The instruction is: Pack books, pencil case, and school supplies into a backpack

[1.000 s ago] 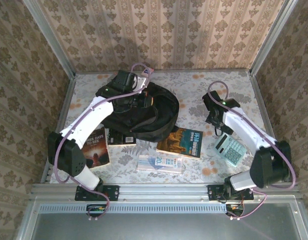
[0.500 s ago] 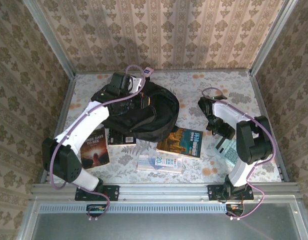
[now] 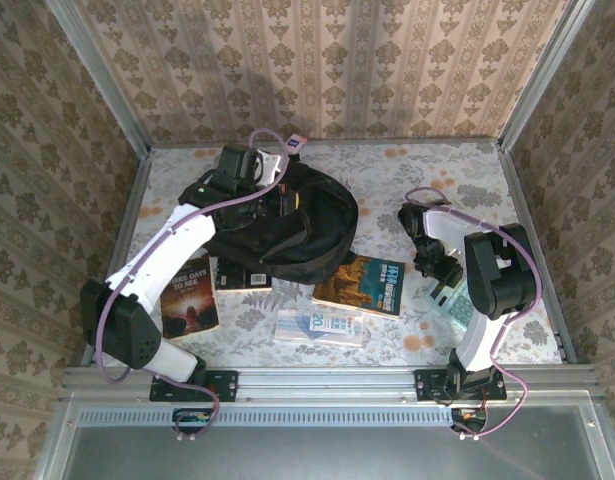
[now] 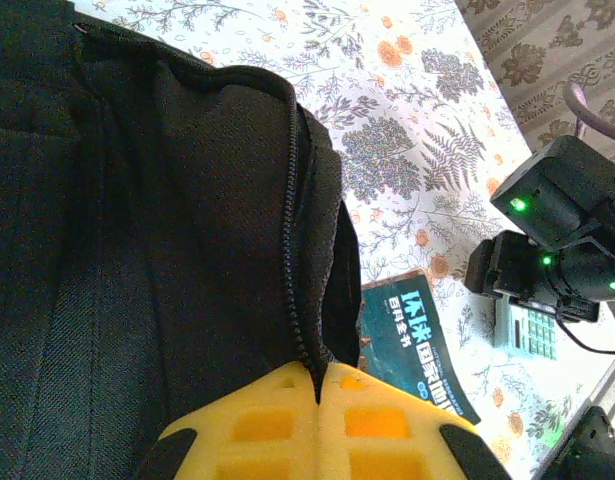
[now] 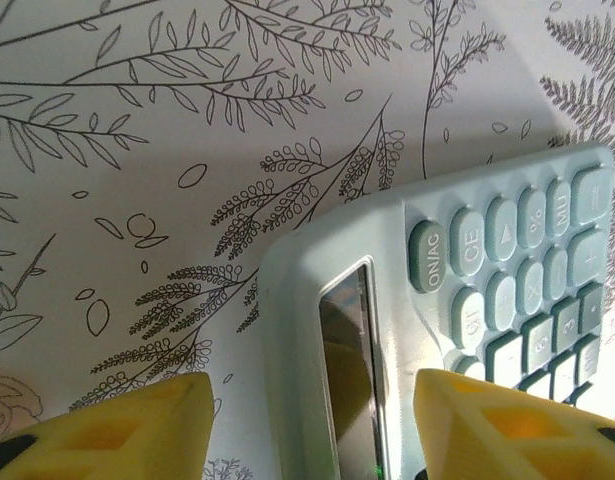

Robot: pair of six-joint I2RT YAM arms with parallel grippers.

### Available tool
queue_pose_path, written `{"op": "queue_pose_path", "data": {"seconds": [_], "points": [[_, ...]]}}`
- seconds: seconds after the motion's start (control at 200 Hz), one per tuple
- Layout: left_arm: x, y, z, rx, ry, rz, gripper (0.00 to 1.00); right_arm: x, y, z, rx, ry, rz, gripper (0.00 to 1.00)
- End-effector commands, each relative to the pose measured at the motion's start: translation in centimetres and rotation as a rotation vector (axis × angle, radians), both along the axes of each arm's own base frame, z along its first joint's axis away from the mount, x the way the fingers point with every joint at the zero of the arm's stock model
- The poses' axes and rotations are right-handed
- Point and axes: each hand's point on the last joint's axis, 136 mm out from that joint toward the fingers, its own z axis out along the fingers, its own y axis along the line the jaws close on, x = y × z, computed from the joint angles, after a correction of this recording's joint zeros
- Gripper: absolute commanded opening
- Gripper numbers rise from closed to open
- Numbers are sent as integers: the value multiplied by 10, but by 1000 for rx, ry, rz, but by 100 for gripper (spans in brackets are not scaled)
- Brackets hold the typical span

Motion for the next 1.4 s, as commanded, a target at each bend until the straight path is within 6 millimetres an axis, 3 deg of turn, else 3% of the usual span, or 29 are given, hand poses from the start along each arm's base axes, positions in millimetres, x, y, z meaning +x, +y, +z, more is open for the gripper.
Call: {"op": "queue_pose_path", "data": {"seconds": [0.0,0.495,0.705,0.82,0.985,1.18,1.395], "points": [[-1,3,9,-12,-26,3,0,-6,0,-6,5,11,-25,55],[0,7,6,16,-39,12,0,-4,10,-11,82,-53,-39,17],[1,8,6,21,-38,8,0,-1,9,-1,85,-72,-33,13],[0,7,6,22,-35,5,0,2,9,11,88,-90,-26,11],[1,8,7,26,-40,5,0,7,11,33,102,-140,-6,0],[3,13,15,30,-47,8,0,20,14,68,111,-237,24,0],[0,16,35,21,-54,-2,0,60,55,117,224,-472,220,0]]}}
